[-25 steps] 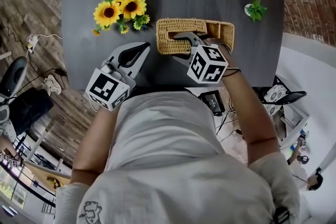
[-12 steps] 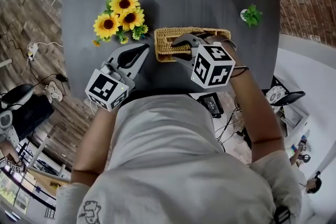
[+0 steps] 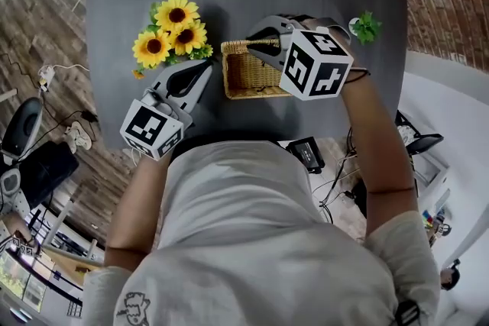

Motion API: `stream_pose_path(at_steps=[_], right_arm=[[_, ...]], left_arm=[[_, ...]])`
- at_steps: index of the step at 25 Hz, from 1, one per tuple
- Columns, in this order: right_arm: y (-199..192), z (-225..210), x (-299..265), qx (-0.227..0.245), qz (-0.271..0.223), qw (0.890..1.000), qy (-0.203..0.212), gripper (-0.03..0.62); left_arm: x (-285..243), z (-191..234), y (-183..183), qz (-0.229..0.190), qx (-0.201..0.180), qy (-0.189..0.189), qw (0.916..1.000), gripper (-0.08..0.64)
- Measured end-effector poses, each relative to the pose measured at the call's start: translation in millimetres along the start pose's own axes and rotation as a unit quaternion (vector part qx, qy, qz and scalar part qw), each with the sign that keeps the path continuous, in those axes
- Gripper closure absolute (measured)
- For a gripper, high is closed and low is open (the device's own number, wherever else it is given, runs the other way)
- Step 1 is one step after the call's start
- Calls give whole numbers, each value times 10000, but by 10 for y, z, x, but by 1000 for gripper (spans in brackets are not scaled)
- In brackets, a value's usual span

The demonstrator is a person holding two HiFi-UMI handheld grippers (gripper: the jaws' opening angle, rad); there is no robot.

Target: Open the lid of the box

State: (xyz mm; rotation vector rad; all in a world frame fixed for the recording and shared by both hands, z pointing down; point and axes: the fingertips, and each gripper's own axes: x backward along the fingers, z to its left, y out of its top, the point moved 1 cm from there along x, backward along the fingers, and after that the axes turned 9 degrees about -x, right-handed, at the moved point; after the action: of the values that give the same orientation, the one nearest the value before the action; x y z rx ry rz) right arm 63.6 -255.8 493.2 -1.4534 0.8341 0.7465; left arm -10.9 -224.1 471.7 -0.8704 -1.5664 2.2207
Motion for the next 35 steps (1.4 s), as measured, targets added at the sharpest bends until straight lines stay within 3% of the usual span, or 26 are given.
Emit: stream_pose_path(at_steps=[8, 17, 20, 27, 31, 35], right_arm=[[-23, -473, -133, -298, -130, 9991, 269, 525], [-32, -530, -155, -266, -146, 9992, 275, 515], [-50, -536, -158, -209, -108, 9997, 116, 508], [-89, -554, -37, -224, -229, 9972, -675, 396], [-136, -513, 158, -457, -467, 9912, -1153, 385], [-196, -294, 276, -771, -788, 9859, -1255, 388]], left_arm=[[-73, 120, -125, 68, 124, 63, 9999, 549], [-121, 109, -68, -9, 56, -75, 10000, 549], [-95, 77, -51, -40, 7, -119, 9999, 549], [28, 10, 31, -85, -95, 2, 9999, 549], [78, -96, 84, -142, -204, 38, 9997, 549], [150, -225, 132, -201, -279, 108, 9994, 549]])
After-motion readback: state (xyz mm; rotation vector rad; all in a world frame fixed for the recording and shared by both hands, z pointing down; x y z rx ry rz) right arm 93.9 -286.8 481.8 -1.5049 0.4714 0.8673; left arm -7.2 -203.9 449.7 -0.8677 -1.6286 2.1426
